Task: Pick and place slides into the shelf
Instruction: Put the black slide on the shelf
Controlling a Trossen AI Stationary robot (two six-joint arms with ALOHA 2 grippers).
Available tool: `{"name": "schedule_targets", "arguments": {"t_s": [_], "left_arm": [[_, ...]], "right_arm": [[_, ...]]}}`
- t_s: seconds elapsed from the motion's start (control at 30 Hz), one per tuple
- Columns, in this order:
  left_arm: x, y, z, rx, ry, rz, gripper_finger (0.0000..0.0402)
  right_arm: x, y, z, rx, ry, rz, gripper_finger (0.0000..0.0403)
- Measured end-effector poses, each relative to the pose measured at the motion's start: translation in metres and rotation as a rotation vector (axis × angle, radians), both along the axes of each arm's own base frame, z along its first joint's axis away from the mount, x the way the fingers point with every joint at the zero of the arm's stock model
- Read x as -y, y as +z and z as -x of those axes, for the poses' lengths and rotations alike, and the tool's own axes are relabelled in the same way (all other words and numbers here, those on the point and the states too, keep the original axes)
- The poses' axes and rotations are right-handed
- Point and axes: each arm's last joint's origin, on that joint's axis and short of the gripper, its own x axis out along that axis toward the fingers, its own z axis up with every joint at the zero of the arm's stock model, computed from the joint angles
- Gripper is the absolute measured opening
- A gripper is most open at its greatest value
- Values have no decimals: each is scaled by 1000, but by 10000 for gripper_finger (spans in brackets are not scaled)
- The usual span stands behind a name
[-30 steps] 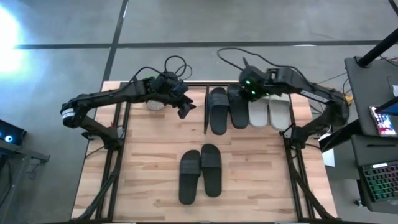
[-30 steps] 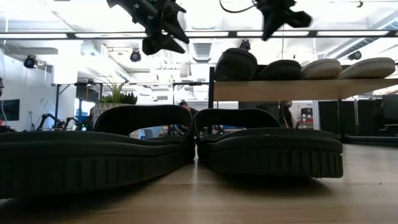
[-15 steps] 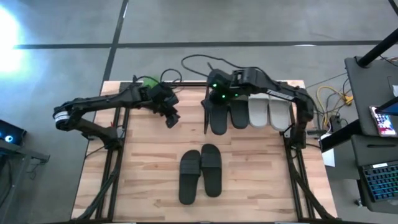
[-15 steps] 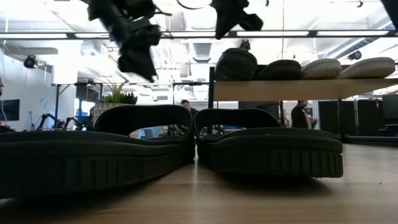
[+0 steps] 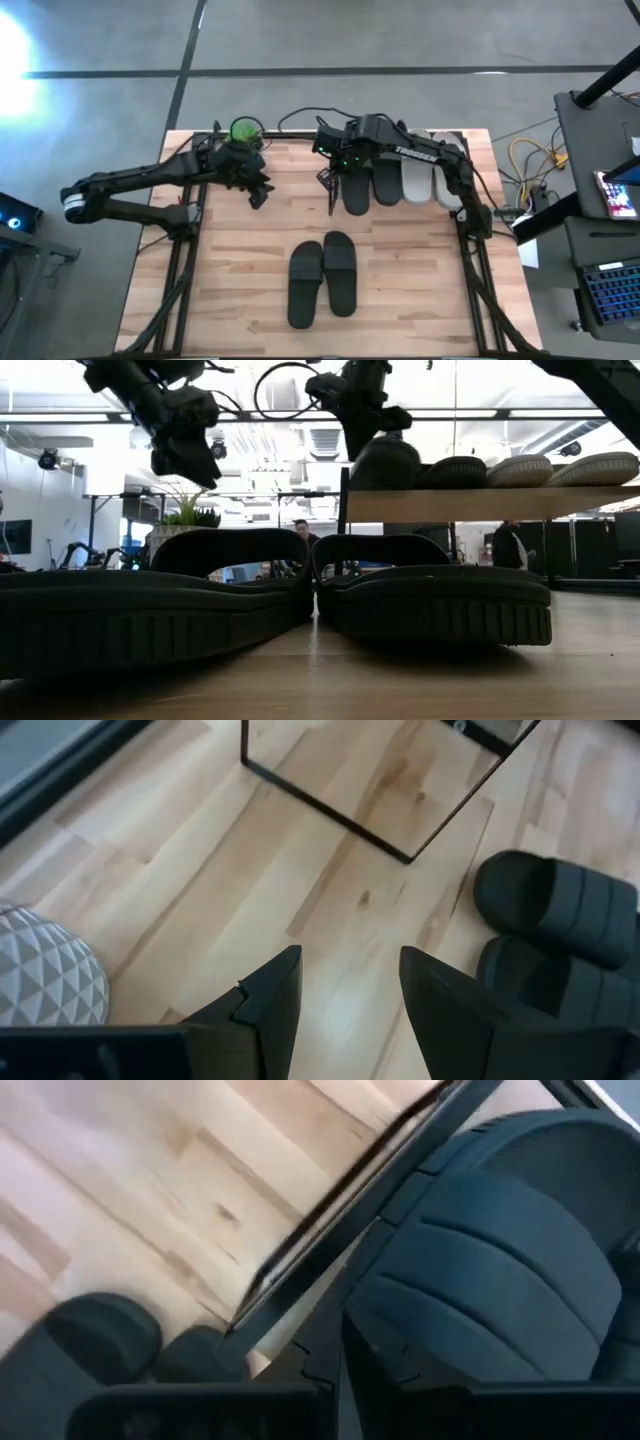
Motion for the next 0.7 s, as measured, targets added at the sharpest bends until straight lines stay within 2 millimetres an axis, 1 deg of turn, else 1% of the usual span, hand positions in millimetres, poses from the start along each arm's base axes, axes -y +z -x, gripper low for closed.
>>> {"name": "schedule_targets", "arguments": {"t_s": [0.13,0.3,0.43,0.57,0.7], "left_arm": [[2,7,6,37,0,-16,155],[3,9,8,40,0,-16,155],[3,9,8,40,1,-15,155],[3,9,8,41,2,-14,155],[3,9,8,40,2,-14,155]], "right_arm": [[7,-2,-2,13,-7,13,11],[16,-2,0,19,-40,20,11],[24,-8,1,11,-52,17,11],[26,-12,-2,13,-45,19,11],[28,-14,-9,81,-35,16,11]]}}
